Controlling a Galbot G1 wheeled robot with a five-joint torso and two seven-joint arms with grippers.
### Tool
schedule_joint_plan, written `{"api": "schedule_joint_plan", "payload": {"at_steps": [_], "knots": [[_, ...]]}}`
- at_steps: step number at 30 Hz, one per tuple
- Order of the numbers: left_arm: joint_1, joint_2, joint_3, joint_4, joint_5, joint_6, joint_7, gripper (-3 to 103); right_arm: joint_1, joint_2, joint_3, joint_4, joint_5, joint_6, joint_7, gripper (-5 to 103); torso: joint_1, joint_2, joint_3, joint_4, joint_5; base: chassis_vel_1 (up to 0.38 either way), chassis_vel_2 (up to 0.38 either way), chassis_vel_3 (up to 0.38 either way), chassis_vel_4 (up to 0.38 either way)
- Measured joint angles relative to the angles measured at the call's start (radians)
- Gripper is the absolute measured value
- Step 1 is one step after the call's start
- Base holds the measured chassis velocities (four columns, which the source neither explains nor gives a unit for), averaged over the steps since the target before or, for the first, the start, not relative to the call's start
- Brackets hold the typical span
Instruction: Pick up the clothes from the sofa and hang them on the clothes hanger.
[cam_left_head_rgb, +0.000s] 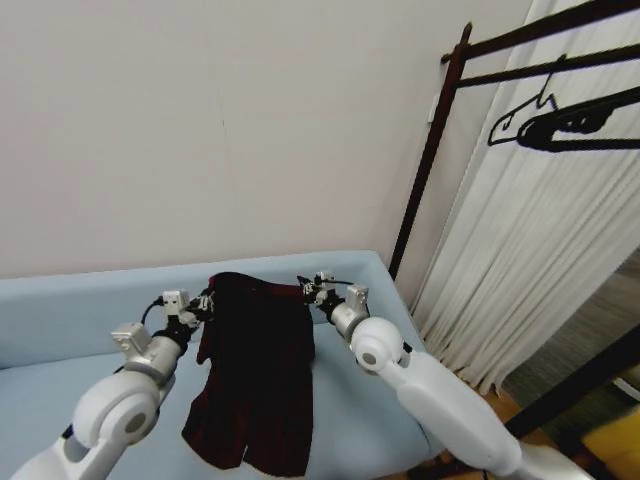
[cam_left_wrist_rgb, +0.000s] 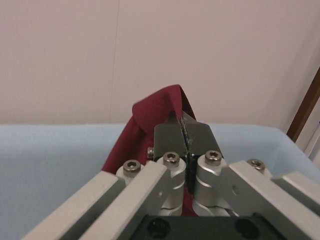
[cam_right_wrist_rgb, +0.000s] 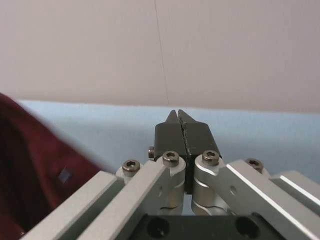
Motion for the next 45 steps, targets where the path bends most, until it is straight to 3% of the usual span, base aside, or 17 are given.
{"api": "schedule_joint_plan", "payload": {"at_steps": [8, 10, 12, 15, 16, 18, 23, 24, 27, 31, 32, 35, 45], "knots": [[-0.045, 0.047, -0.009, -0.01, -0.055, 0.014, -0.009, 0, -0.037, -0.05, 0.005, 0.043, 0.061, -0.036, 0.016, -3, 0.0, 0.0, 0.0, -0.0003, 0.0002, 0.0, 0.0, 0.0, 0.0], [-0.053, 0.051, -0.008, -0.011, -0.083, 0.016, 0.0, 0, -0.075, -0.048, 0.0, 0.036, 0.07, -0.054, 0.006, 8, 0.0, 0.0, 0.0, -0.0003, 0.0002, 0.0, 0.0, 0.0, 0.0], [-0.057, 0.055, -0.007, -0.008, -0.093, 0.016, 0.008, 0, -0.087, -0.042, -0.007, 0.029, 0.075, -0.056, 0.0, 8, 0.0, 0.0, 0.0, -0.0004, 0.0001, 0.0, 0.0, 0.0, 0.0], [-0.079, 0.072, -0.004, 0.015, -0.118, 0.012, 0.03, 0, -0.116, -0.012, -0.052, 0.006, 0.087, -0.058, -0.005, 24, 0.0, 0.0, 0.0, -0.0001, 0.0001, 0.0, 0.0, 0.0, 0.0], [-0.089, 0.078, -0.001, 0.023, -0.129, 0.01, 0.033, 0, -0.124, 0.004, -0.068, -0.004, 0.09, -0.058, -0.001, 29, 0.0, 0.0, 0.0, 0.0, -0.0001, 0.0, 0.0, 0.0, 0.0], [-0.101, 0.086, 0.005, 0.034, -0.143, 0.009, 0.035, 0, -0.134, 0.026, -0.087, -0.017, 0.093, -0.055, 0.014, 29, 0.0, 0.0, 0.0, 0.0, 0.0, 0.0, 0.0, 0.0, 0.0], [-0.118, 0.116, 0.023, 0.061, -0.167, 0.006, 0.038, 0, -0.19, 0.121, -0.141, -0.048, 0.107, -0.031, 0.08, 56, 0.0, 0.0, 0.0, 0.0001, -0.0001, 0.0, 0.0, 0.0, 0.0], [-0.118, 0.116, 0.023, 0.061, -0.167, 0.006, 0.038, 0, -0.19, 0.121, -0.141, -0.048, 0.107, -0.031, 0.08, 56, 0.0, 0.0, 0.0, 0.0001, -0.0001, 0.0, 0.0, 0.0, 0.0], [-0.116, 0.127, 0.024, 0.067, -0.174, 0.004, 0.038, 0, -0.219, 0.149, -0.162, -0.052, 0.096, -0.023, 0.087, 61, 0.0, 0.0, 0.0, -0.0001, 0.0, 0.0, 0.0, 0.0, 0.0], [-0.118, 0.141, 0.018, 0.071, -0.187, 0.004, 0.037, 0, -0.254, 0.194, -0.197, -0.102, 0.034, -0.002, 0.07, 83, 0.0, 0.0, 0.0, -0.0002, 0.0, 0.0, 0.0, 0.0, 0.0], [-0.118, 0.141, 0.018, 0.071, -0.187, 0.004, 0.037, 0, -0.254, 0.194, -0.197, -0.102, 0.034, -0.002, 0.07, 83, 0.0, 0.0, 0.0, -0.0002, 0.0, 0.0, 0.0, 0.0, 0.0], [-0.118, 0.156, 0.012, 0.064, -0.193, 0.004, 0.036, 0, -0.269, 0.238, -0.197, -0.153, 0.002, 0.01, 0.06, 97, 0.0, 0.0, 0.0, -0.0001, 0.0, 0.0, 0.0, 0.0, 0.0], [-0.119, 0.158, 0.006, 0.037, -0.2, 0.006, 0.032, 0, -0.269, 0.292, -0.197, -0.237, -0.04, 0.027, 0.049, 100, 0.0, 0.0, 0.0, -0.0002, 0.0, 0.0, 0.0, 0.0, 0.0]]}}
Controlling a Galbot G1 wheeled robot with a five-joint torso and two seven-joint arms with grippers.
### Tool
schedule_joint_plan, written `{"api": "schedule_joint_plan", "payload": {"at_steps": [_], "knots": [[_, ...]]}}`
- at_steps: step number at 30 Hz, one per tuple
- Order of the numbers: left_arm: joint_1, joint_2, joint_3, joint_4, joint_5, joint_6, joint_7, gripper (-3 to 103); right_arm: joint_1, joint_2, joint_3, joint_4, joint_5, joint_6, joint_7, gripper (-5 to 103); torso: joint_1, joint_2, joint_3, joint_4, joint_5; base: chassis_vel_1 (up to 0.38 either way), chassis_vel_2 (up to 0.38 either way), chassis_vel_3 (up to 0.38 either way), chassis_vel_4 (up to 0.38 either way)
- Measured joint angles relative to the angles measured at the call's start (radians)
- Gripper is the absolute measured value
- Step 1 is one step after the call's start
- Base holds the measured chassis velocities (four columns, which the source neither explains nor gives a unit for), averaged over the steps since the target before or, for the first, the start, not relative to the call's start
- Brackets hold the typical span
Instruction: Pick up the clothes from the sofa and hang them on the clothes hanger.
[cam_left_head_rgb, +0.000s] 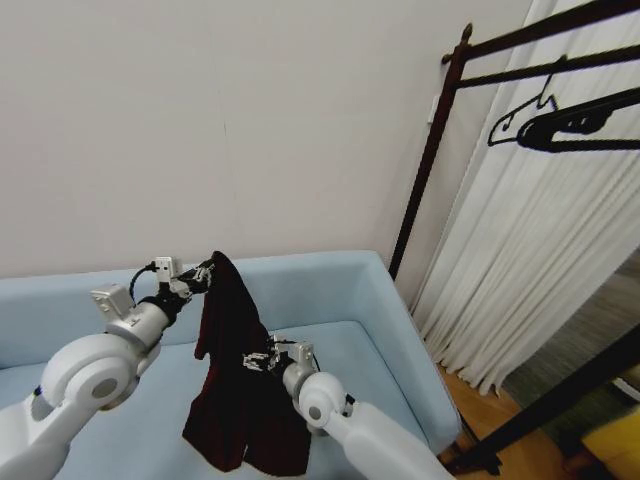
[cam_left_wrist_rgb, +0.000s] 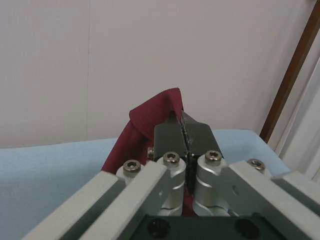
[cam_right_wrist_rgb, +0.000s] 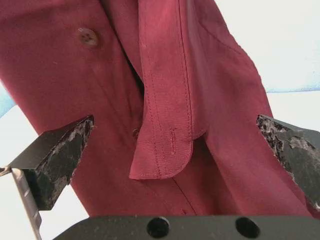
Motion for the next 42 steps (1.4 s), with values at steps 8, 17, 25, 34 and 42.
{"api": "schedule_joint_plan", "payload": {"at_steps": [8, 17, 25, 34, 42], "knots": [[-0.006, -0.001, -0.008, -0.007, -0.009, 0.001, -0.005, 0, -0.004, 0.018, -0.001, -0.024, -0.009, 0.004, -0.009, 84, 0.0, 0.0, 0.0, 0.0, 0.0001, 0.0, 0.0, 0.0, 0.0], [-0.026, -0.001, -0.006, -0.007, -0.018, 0.002, -0.01, 0, -0.01, 0.013, -0.008, -0.023, -0.014, 0.01, -0.01, 51, 0.0, 0.0, 0.0, 0.0, 0.0001, 0.0, 0.0, 0.0, 0.0], [-0.021, -0.002, -0.011, -0.013, -0.02, 0.002, -0.012, 0, -0.008, 0.02, -0.013, -0.025, -0.018, 0.012, -0.006, 24, 0.0, 0.0, 0.0, 0.0, 0.0002, 0.0, 0.0, 0.0, 0.0], [0.003, -0.027, -0.019, 0.012, 0.004, 0.002, -0.01, 0, 0.043, -0.04, -0.009, 0.016, -0.027, 0.018, 0.025, 1, 0.0, 0.0, 0.0, 0.0, 0.0003, 0.0, 0.0, 0.0, 0.0], [-0.005, -0.047, -0.019, 0.026, 0.019, 0.0, -0.007, 0, 0.123, -0.135, 0.017, 0.069, -0.013, 0.019, 0.047, 1, 0.0, 0.0, 0.0, -0.0001, 0.0003, 0.0, 0.0, 0.0, 0.0]]}}
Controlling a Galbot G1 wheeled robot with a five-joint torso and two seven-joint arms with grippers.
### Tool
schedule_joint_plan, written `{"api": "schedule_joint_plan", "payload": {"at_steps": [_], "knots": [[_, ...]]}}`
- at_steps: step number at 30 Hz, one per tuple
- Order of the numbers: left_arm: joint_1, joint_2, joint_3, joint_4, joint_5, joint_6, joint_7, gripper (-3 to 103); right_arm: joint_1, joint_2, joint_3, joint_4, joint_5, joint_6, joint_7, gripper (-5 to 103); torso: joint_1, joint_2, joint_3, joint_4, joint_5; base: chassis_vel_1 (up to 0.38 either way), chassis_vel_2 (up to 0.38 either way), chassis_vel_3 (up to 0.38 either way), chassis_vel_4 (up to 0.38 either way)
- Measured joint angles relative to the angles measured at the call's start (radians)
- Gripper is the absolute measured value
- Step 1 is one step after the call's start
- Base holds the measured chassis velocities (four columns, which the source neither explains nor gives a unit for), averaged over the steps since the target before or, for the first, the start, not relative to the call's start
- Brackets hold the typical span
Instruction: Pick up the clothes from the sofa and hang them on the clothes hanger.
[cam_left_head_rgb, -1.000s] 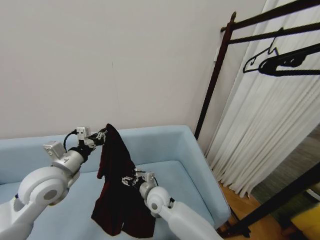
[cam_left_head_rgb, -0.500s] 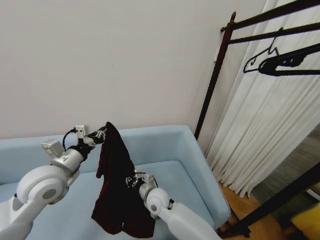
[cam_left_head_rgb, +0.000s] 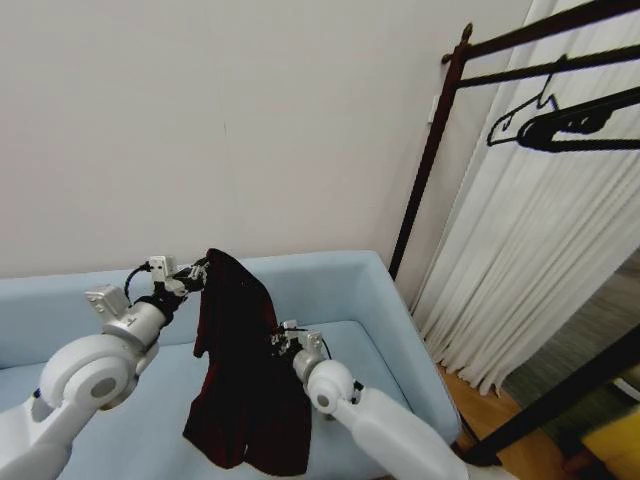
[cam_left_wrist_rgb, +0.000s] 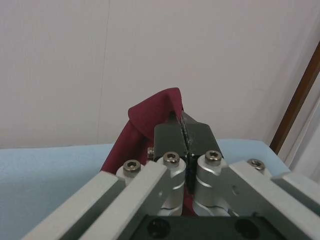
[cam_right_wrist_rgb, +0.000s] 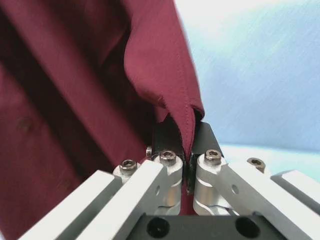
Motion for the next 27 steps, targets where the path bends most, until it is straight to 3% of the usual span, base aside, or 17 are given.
{"api": "schedule_joint_plan", "payload": {"at_steps": [5, 16, 25, 27], "knots": [[-0.022, 0.004, -0.008, -0.002, -0.009, -0.016, 0.0, 0, 0.091, -0.05, 0.009, 0.041, 0.021, -0.003, 0.012, 1, 0.0, 0.0, 0.0, 0.0, 0.0, 0.0, 0.0, 0.0, 0.0], [-0.094, 0.083, -0.093, -0.007, -0.11, -0.05, 0.013, 0, 0.429, -0.132, 0.002, 0.078, 0.084, -0.026, -0.009, 1, 0.0, 0.0, 0.0, 0.0001, -0.0001, 0.0, 0.0, 0.0, 0.0], [-0.155, 0.133, -0.146, 0.015, -0.161, -0.026, 0.011, 0, 0.615, -0.194, 0.034, 0.078, 0.166, -0.086, -0.074, 1, 0.0, 0.0, 0.0, 0.0002, -0.0001, 0.0, 0.0, 0.0, 0.0], [-0.193, 0.141, -0.142, 0.031, -0.17, -0.013, 0.009, 0, 0.647, -0.231, 0.03, 0.077, 0.18, -0.101, -0.133, 1, 0.0, 0.0, 0.0, 0.0002, -0.0001, 0.0, 0.0, 0.0, 0.0]]}}
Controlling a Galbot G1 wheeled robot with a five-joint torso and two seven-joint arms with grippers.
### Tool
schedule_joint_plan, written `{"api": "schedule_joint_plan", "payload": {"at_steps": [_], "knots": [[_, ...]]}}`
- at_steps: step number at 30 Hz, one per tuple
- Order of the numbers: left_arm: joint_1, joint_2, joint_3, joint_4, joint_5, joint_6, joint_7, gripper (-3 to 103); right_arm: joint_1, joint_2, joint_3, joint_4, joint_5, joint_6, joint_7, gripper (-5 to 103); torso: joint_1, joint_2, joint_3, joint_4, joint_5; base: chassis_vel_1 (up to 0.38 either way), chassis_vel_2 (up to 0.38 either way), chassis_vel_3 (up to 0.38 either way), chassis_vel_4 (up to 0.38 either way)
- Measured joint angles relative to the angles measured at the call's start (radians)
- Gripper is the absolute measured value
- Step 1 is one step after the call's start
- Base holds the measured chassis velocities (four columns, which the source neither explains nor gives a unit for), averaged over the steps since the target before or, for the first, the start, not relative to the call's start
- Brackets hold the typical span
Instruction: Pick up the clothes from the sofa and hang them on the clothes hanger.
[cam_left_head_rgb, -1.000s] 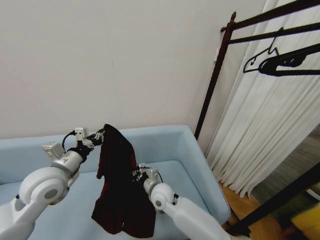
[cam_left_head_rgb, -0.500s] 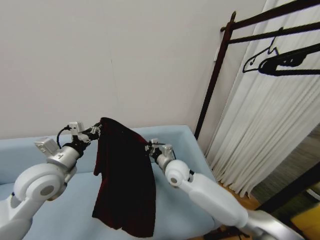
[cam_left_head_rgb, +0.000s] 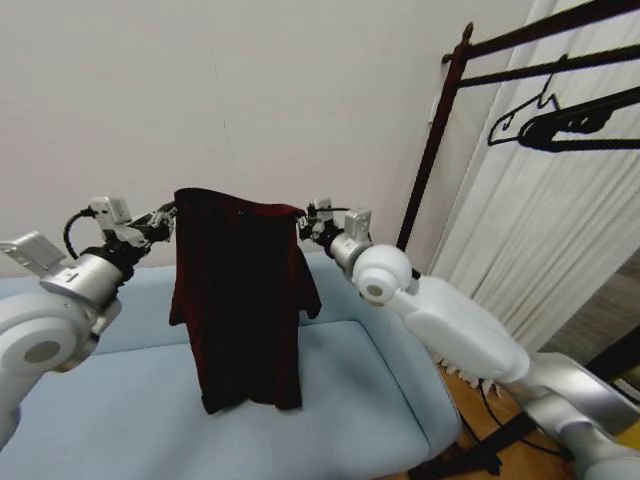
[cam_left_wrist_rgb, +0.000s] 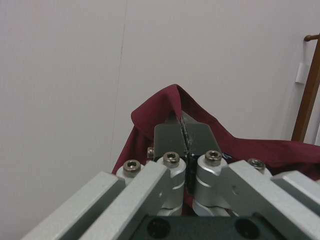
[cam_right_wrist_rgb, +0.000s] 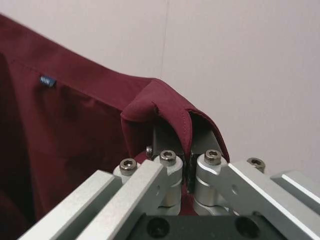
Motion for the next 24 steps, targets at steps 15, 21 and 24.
{"api": "schedule_joint_plan", "payload": {"at_steps": [15, 21, 24], "knots": [[-0.098, 0.053, 0.039, 0.079, -0.032, 0.031, 0.025, 0, 0.069, -0.062, -0.022, -0.062, -0.027, -0.039, -0.188, 1, 0.0, 0.0, 0.0, 0.0, -0.0001, 0.0, 0.0, 0.0, 0.0], [-0.12, 0.078, 0.049, 0.087, -0.076, 0.042, 0.033, 0, 0.062, -0.023, -0.021, -0.064, -0.028, -0.037, -0.149, 1, 0.0, 0.0, 0.0, 0.0001, -0.0001, 0.0, 0.0, 0.0, 0.0], [-0.123, 0.098, 0.049, 0.095, -0.102, 0.048, 0.034, 0, 0.058, -0.019, -0.021, -0.064, -0.028, -0.037, -0.138, 1, 0.0, 0.0, 0.0, 0.0001, -0.0001, 0.0, 0.0, 0.0, 0.0]]}}
